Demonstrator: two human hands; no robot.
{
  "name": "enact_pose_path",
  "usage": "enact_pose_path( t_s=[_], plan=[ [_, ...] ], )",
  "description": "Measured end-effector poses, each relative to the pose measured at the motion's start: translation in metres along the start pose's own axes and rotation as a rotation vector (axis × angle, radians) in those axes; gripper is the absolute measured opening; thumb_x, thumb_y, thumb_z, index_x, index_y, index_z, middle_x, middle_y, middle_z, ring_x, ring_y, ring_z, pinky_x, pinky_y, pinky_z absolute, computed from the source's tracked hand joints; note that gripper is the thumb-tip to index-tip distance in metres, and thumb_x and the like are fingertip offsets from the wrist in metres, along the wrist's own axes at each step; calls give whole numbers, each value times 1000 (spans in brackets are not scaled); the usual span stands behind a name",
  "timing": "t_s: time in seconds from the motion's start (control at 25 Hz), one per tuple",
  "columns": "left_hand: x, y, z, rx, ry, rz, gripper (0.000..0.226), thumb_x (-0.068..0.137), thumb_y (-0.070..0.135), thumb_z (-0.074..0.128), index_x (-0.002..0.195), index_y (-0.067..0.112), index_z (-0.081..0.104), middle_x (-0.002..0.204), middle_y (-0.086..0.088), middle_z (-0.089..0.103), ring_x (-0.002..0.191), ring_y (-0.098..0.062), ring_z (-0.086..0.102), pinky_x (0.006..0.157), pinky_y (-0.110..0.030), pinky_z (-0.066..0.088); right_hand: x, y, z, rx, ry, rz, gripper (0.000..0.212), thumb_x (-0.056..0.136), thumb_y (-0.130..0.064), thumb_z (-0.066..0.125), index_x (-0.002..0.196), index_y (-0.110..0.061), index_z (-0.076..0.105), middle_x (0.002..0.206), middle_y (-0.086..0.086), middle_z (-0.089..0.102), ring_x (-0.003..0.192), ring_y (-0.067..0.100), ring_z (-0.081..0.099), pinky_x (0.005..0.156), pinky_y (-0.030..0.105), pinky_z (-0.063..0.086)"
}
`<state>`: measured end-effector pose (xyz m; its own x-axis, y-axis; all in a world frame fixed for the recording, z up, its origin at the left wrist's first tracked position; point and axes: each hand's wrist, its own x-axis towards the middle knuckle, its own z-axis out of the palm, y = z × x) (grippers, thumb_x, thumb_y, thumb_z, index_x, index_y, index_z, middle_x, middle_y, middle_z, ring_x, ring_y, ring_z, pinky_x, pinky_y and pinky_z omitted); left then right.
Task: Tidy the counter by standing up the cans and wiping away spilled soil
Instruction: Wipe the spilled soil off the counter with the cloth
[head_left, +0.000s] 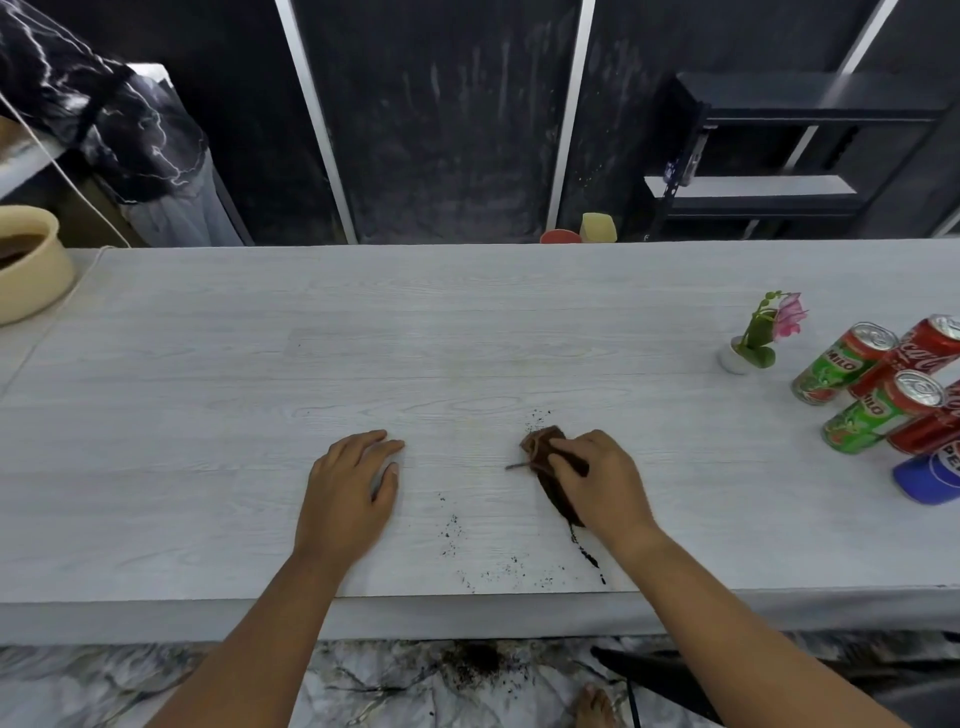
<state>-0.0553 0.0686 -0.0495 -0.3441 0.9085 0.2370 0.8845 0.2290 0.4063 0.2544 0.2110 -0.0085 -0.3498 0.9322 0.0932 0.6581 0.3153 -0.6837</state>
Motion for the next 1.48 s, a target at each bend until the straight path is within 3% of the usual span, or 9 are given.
enact_pose_path(
  t_s=[0.2,0.36,0.48,0.64,0.8,1.08,1.28,1.48],
  plan=[
    [2,-7,5,3,-6,-3,38,105,39,49,139,37,67,150,14,59,141,-15,50,112,-43,42,72,11,-33,38,129,63,24,97,-25,76,121,-25,81,100,-12,64,97,11,64,78,10,42],
    [1,-8,5,2,-4,6,37,105,38,51,139,38,66,150,14,58,141,-15,50,114,-42,40,120,13,-13,-109,-43,33,27,100,-22,72,125,-22,79,111,0,68,108,21,64,84,19,44],
    [1,-7,5,2,-8,-15,41,106,41,52,145,35,64,157,12,55,147,-17,48,121,-45,37,119,14,4,-140,-129,5,28,100,-21,72,126,-24,79,117,-4,66,109,20,64,93,27,49],
    [1,-4,4,25,-33,-39,50,108,45,48,155,32,56,168,8,45,160,-16,33,131,-47,26,81,11,10,-101,-178,-123,26,97,-21,76,121,-29,81,108,-16,65,100,9,61,87,20,49],
    [2,-4,4,39,-53,-38,53,109,46,43,159,31,52,171,6,41,163,-15,27,134,-47,20,31,4,10,-85,-244,-232,26,96,-21,78,121,-27,82,110,-12,69,102,13,63,90,26,51],
    [2,-6,7,107,-111,-45,59,111,52,29,169,38,32,178,11,24,167,-9,7,136,-49,2,-20,-22,10,63,-473,-235,25,96,-21,79,119,-31,82,108,-18,68,100,2,65,86,12,48],
    [4,-7,9,144,-149,-50,61,112,53,23,171,41,17,180,16,10,166,-6,-6,135,-50,-3,44,-57,24,145,-310,-205,25,95,-20,79,118,-27,82,107,-16,69,101,0,66,91,9,45],
    [4,-6,7,126,-160,-55,63,110,53,24,171,40,19,180,15,10,167,-7,-4,135,-51,-2,54,-66,59,-116,-452,-306,35,98,-24,75,133,-23,76,123,0,69,115,19,63,102,31,48]
  ],
)
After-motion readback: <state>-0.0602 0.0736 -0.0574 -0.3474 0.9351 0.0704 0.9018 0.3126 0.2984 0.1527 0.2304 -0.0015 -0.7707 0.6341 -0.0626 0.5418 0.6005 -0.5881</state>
